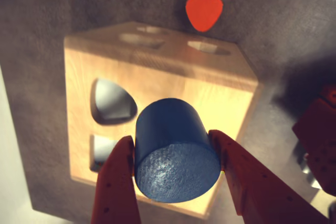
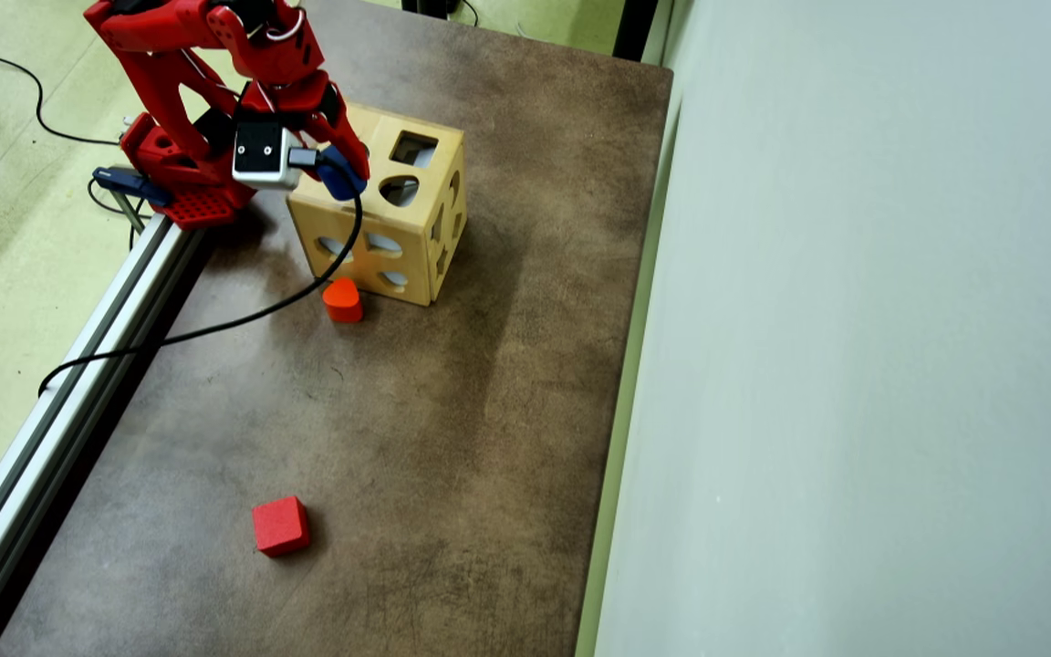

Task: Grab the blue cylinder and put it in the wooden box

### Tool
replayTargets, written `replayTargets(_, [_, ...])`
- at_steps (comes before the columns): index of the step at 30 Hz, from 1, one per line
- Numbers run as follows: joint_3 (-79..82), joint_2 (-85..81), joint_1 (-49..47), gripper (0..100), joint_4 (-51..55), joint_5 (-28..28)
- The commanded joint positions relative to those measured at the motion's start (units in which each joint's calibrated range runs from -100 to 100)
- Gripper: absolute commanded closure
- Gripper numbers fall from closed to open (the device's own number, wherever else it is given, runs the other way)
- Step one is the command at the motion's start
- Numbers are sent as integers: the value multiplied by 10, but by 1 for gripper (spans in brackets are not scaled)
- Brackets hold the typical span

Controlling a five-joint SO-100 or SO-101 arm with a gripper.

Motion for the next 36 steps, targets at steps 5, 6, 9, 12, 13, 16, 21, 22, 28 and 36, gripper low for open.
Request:
replayTargets(5, [-14,-26,-25,82,11,-1])
replayTargets(6, [-14,-26,-32,82,11,-1])
replayTargets(9, [-13,-26,-60,82,11,-1])
replayTargets(12, [-13,-25,-81,82,11,-1])
replayTargets(13, [-12,-23,-86,82,11,-1])
replayTargets(16, [-12,-21,-91,82,11,-1])
replayTargets(21, [15,-23,-97,82,11,-1])
replayTargets(22, [28,-26,-100,82,11,-1])
replayTargets(28, [75,-27,-101,82,11,-1])
replayTargets(36, [76,-26,-102,82,11,-1])
